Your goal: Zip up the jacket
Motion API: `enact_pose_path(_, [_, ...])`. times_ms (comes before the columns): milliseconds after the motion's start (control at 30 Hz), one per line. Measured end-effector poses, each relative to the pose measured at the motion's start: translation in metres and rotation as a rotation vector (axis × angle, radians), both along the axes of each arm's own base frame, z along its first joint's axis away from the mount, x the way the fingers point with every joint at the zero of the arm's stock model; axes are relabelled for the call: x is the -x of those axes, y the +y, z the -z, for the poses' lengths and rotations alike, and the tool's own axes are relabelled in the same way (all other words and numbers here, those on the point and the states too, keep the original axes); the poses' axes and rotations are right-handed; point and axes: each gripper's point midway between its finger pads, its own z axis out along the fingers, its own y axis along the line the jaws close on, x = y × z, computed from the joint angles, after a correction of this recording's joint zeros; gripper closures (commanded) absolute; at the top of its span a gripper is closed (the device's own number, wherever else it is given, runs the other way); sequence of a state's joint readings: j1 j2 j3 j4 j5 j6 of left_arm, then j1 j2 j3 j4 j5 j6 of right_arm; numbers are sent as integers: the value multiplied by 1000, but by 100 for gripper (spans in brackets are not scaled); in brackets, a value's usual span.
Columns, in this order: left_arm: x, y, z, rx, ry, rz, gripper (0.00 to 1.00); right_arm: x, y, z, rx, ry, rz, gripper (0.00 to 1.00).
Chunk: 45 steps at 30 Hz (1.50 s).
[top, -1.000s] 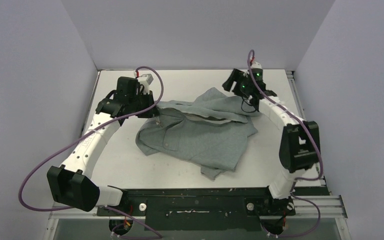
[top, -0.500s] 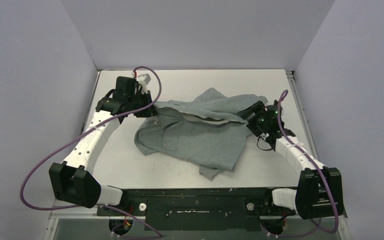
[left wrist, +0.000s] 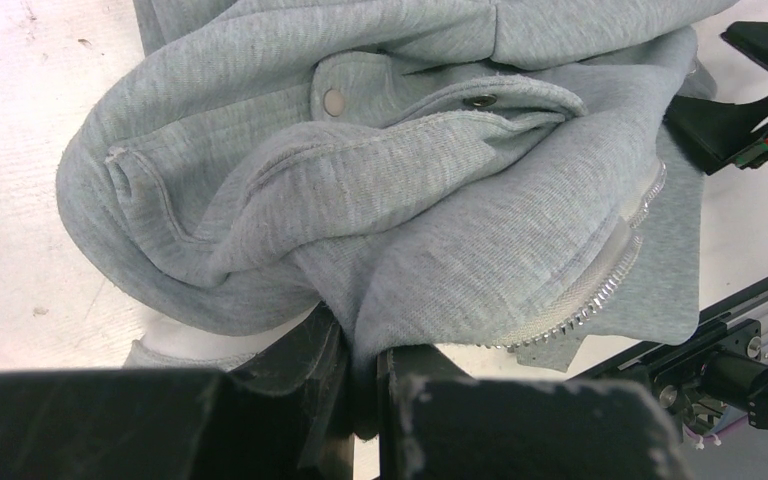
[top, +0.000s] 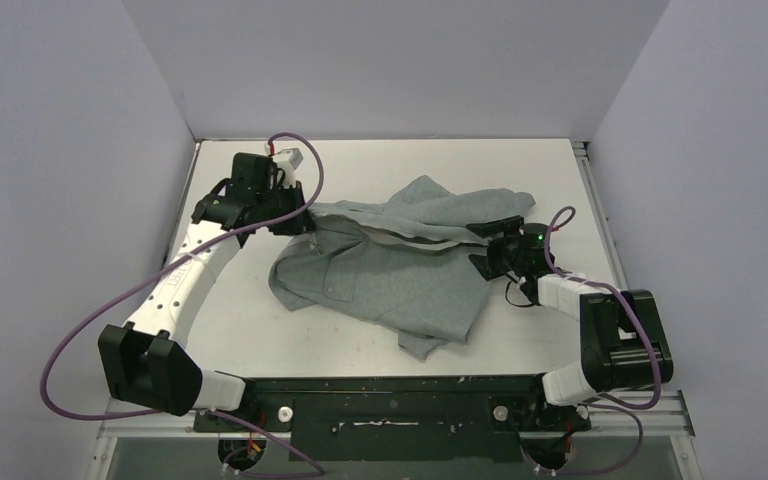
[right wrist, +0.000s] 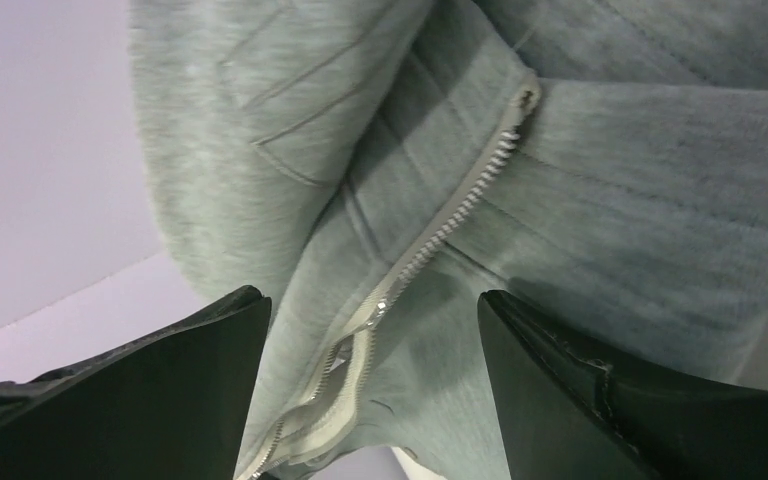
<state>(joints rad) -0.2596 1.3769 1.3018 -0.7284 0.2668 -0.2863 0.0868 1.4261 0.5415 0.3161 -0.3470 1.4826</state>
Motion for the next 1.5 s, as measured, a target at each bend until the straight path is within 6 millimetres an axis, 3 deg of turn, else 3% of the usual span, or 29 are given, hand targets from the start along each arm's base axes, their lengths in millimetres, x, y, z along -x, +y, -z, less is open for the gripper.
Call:
enact_pose_path(100, [0, 0, 0, 0, 0, 0, 100, 0, 6, 12, -27, 36, -10, 30])
enact_pose_path(267, [0, 0, 1, -1, 1, 1, 100, -4, 14, 14, -38, 29, -26, 37])
enact_pose_path(433, [0, 0, 1, -1, 1, 2, 100, -19, 21, 26, -44, 42, -43, 62])
enact_pose_path(533, [1, 0, 1, 0, 3, 4, 100, -28, 23, 32, -47, 37, -56, 84])
enact_pose_path(667, [1, 0, 1, -5, 0, 12, 100, -34, 24, 29, -30, 4, -77, 100])
enact_pose_path(767, [1, 0, 2, -13, -7, 26, 100, -41, 13, 11, 30, -37, -81, 100])
enact_pose_path(833, [2, -1, 2, -15, -11, 40, 100, -48, 3, -14, 100, -82, -78, 100])
enact_pose_path(900, [2, -2, 1, -15, -15, 56, 100, -59, -8, -58, 192, -163, -71, 100])
enact_pose_path(1100, [-3, -11, -13, 35, -58, 77, 100, -103, -23, -234, 444, -465, -86, 100])
enact_pose_path(1233, [-18, -26, -54, 131, -159, 86, 100, -120, -17, -331, 550, -629, -110, 100])
enact_pose_path(1333, [-24, -38, -84, 206, -228, 110, 100, -131, -11, -378, 616, -713, -120, 100])
enact_pose_path(1500, [-11, -51, -109, 288, -265, 175, 100, -135, 8, -409, 721, -775, -153, 100])
